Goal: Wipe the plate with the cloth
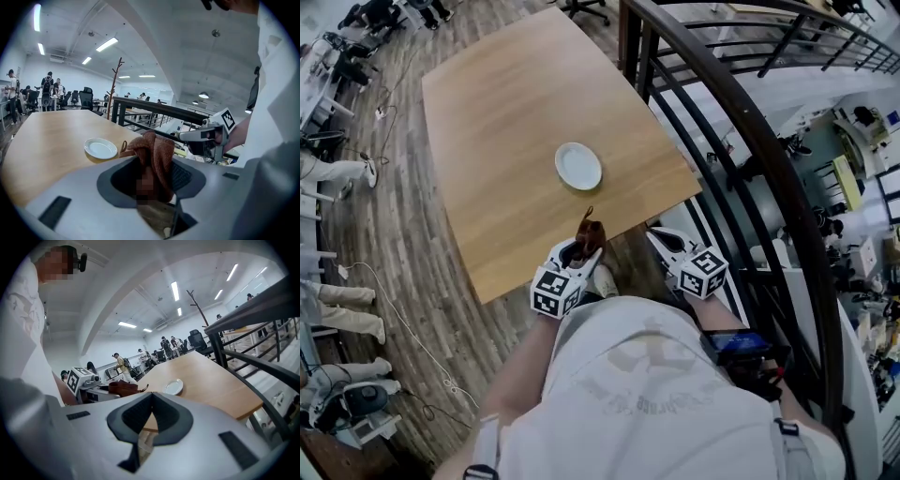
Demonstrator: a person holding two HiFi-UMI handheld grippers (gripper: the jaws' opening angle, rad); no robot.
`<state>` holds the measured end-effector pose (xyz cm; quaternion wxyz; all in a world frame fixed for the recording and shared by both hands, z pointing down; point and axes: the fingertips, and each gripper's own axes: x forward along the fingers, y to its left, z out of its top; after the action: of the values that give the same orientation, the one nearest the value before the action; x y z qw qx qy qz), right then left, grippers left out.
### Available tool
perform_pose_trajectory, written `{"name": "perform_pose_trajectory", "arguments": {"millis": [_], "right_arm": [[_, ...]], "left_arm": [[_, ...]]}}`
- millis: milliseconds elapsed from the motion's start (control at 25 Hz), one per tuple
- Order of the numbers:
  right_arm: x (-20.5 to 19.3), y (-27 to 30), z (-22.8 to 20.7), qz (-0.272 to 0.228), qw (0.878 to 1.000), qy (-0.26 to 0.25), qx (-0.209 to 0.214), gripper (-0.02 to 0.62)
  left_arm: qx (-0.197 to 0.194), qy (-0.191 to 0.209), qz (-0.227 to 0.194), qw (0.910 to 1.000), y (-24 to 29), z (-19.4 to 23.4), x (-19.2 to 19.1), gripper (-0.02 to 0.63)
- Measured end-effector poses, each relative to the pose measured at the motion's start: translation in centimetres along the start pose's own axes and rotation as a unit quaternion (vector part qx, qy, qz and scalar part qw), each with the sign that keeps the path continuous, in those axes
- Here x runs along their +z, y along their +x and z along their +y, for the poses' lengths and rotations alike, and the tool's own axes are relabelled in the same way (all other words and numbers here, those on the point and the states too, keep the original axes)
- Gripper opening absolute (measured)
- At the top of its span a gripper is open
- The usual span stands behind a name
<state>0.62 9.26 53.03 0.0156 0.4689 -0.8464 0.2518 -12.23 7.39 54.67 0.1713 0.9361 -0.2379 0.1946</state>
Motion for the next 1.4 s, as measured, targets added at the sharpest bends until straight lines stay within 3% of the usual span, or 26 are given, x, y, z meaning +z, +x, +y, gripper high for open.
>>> {"name": "perform_pose_trajectory", "arguments": {"millis": [360,960,1200,1400], "right_arm": [[1.4,6.5,-0.6,0.013,1.0,-0.017,0.008,0.014],[3.0,10.2,-0.2,0.036,0.999,-0.024,0.033,0.014],[3.6,11.3,0.9,0.048,0.997,-0.013,0.054,0.014],[4.1,13.1,-2.1,0.066,0.995,-0.004,0.072,0.014]], "left_arm": [[0.013,-0.013,-0.001,0.9998,-0.1,6.5,0.2,0.169],[0.058,-0.016,0.008,0.9981,-2.2,9.6,0.4,0.169],[0.071,-0.005,0.04,0.9967,-3.5,9.1,0.6,0.17],[0.082,0.002,0.079,0.9935,-0.3,11.0,0.3,0.17]]}}
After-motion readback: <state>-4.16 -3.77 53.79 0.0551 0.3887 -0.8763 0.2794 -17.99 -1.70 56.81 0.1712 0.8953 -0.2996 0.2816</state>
